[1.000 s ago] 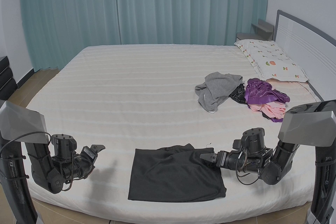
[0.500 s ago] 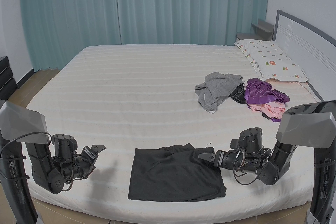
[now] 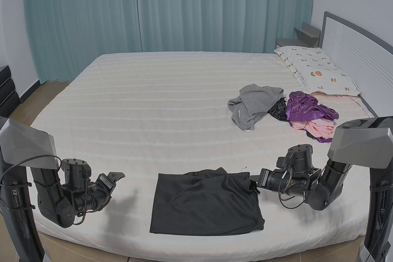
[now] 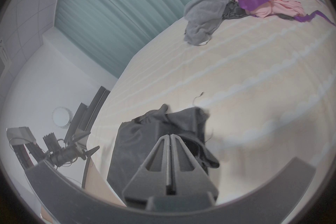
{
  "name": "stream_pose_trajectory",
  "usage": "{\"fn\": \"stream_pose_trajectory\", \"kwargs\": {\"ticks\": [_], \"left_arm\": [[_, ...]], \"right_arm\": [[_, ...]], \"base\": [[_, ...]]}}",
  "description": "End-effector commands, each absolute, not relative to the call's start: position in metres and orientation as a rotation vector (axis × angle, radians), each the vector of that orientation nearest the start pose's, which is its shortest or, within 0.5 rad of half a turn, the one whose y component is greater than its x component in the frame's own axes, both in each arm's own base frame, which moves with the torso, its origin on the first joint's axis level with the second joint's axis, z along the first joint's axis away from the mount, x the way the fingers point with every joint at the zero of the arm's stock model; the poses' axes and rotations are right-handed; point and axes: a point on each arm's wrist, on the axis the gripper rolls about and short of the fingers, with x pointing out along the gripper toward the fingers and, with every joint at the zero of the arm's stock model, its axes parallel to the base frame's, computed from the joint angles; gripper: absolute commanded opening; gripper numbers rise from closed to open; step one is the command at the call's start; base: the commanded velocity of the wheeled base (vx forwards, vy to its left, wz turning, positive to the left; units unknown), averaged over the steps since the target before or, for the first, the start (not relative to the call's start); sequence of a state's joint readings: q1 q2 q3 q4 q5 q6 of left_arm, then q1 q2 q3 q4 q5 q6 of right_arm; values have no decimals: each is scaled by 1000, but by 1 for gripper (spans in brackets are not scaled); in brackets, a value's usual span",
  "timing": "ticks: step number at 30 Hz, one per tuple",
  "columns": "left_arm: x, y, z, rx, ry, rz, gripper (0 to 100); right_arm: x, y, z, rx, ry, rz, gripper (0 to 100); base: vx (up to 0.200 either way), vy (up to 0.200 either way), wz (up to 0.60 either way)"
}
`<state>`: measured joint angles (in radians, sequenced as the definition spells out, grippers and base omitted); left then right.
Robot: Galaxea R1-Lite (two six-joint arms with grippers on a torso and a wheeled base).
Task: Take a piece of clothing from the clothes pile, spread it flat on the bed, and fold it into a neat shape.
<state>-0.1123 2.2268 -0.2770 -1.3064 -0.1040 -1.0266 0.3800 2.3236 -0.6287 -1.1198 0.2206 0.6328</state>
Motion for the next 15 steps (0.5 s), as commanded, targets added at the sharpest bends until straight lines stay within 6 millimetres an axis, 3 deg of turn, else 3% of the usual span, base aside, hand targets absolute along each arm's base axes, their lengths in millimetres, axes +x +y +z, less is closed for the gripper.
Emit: {"fn": "stream_pose_trajectory", "kwargs": {"ticks": [1, 9, 15], "left_arm": [[268, -34, -17, -973, 706, 140, 100], [267, -34, -17, -973, 700, 137, 100], [267, -34, -17, -974, 700, 138, 100]], "right_arm": [[325, 120, -16, 564, 728, 343, 0], [340, 116, -24, 578, 736, 312, 0], [342, 109, -24, 582, 754, 286, 0]], "base": [[0, 0, 0], [0, 0, 0], [0, 0, 0]]}}
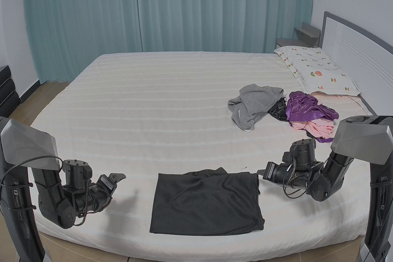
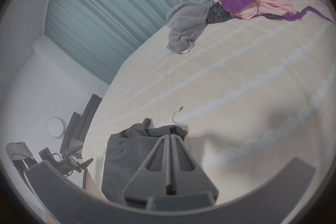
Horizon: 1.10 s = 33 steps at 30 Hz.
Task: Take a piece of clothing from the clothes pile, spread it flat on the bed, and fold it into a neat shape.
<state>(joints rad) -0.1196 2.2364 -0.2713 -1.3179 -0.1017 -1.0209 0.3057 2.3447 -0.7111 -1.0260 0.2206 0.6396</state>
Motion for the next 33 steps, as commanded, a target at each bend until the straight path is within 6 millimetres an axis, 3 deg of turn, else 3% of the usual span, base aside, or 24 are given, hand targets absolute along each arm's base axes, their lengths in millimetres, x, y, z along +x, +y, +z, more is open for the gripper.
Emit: {"fn": "stream_pose_trajectory", "kwargs": {"ticks": [1, 16, 17, 27, 33], "left_arm": [[267, -34, -17, -974, 700, 138, 100], [267, -35, -17, -974, 701, 136, 100], [267, -35, -17, -974, 701, 136, 100], [267, -35, -17, -973, 702, 135, 100], [267, -36, -17, -969, 701, 138, 100]], "right_arm": [[343, 106, -24, 585, 754, 276, 0], [347, 99, -27, 590, 768, 250, 0], [346, 100, -26, 589, 767, 252, 100], [343, 109, -19, 610, 772, 329, 100], [353, 119, -35, 585, 759, 347, 100]], "base": [[0, 0, 0], [0, 0, 0], [0, 0, 0], [-120, 0, 0], [0, 0, 0]]}}
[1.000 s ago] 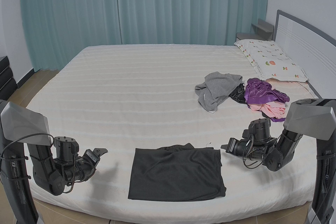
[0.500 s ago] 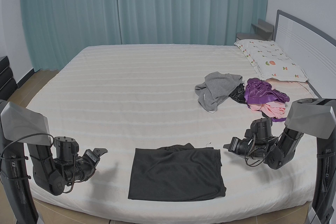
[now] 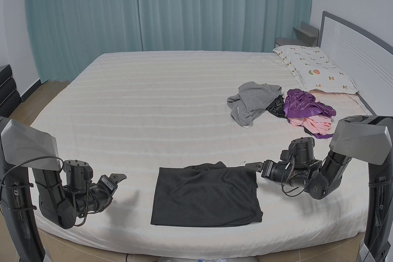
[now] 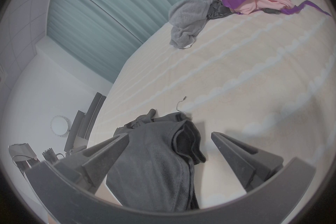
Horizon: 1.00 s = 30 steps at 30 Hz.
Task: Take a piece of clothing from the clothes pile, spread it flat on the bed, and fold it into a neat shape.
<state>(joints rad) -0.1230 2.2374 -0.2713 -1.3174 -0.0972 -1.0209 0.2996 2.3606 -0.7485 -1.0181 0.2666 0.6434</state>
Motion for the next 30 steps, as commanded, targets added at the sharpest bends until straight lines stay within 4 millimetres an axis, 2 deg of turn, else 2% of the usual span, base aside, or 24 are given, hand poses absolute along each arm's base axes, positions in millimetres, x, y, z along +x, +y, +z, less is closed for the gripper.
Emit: {"fn": "stream_pose_trajectory", "kwargs": {"ticks": [1, 11, 12, 18, 30], "left_arm": [[267, -36, -17, -971, 701, 138, 100], [267, -36, -17, -970, 700, 140, 100], [267, -36, -17, -970, 700, 140, 100], [267, -36, -17, -969, 700, 139, 100], [267, -36, -17, -969, 700, 139, 100]], "right_arm": [[354, 119, -35, 583, 759, 351, 100], [374, 124, -34, 587, 755, 365, 100], [374, 124, -34, 587, 755, 365, 0], [377, 123, -33, 591, 781, 360, 0], [381, 101, -29, 611, 760, 305, 0]], "base": [[0, 0, 0], [0, 0, 0], [0, 0, 0], [0, 0, 0], [0, 0, 0]]}}
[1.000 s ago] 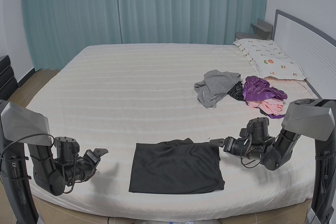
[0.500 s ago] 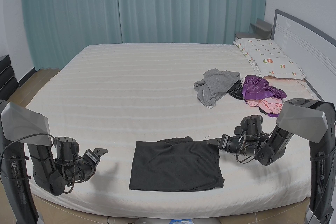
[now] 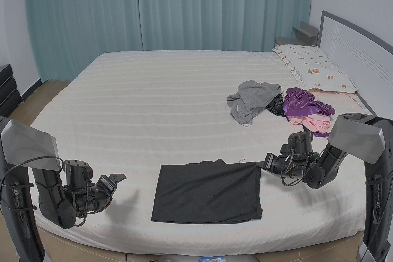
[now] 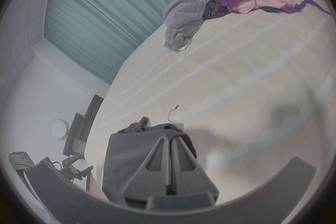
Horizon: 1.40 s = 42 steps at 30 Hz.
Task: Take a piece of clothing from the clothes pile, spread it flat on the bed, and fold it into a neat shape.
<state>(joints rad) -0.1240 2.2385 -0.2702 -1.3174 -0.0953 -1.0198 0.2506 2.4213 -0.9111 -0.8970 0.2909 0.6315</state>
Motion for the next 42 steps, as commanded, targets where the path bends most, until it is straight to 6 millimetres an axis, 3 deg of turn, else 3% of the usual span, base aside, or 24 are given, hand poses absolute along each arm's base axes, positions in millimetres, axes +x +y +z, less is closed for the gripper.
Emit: {"fn": "stream_pose_trajectory", "kwargs": {"ticks": [1, 10, 11, 15, 17, 18, 23, 25, 34, 41, 42], "left_arm": [[267, -36, -17, -969, 700, 139, 100], [267, -36, -17, -968, 701, 138, 100], [267, -36, -17, -968, 701, 138, 100], [267, -36, -17, -968, 701, 138, 100], [267, -36, -17, -968, 701, 138, 100], [267, -36, -17, -968, 703, 139, 100], [267, -36, -17, -967, 703, 138, 100], [267, -36, -18, -965, 704, 138, 100], [267, -36, -19, -962, 707, 139, 100], [267, -36, -19, -958, 701, 149, 100], [267, -37, -19, -957, 701, 149, 100]], "right_arm": [[382, 101, -29, 612, 760, 305, 0], [379, 101, -33, 609, 788, 296, 0], [379, 101, -32, 609, 787, 296, 100], [360, 95, -2, 611, 772, 333, 100], [352, 95, 4, 609, 776, 356, 100], [331, 95, 10, 589, 805, 380, 100], [269, 101, -7, 510, 969, 420, 100], [257, 101, -12, 504, 977, 438, 100], [247, 119, -37, 474, 926, 502, 100], [247, 120, -39, 464, 926, 494, 100], [247, 120, -39, 464, 926, 494, 0]], "base": [[0, 0, 0], [0, 0, 0], [0, 0, 0], [0, 0, 0], [0, 0, 0], [0, 0, 0], [0, 0, 0], [0, 0, 0], [0, 0, 0], [0, 0, 0], [0, 0, 0]]}}
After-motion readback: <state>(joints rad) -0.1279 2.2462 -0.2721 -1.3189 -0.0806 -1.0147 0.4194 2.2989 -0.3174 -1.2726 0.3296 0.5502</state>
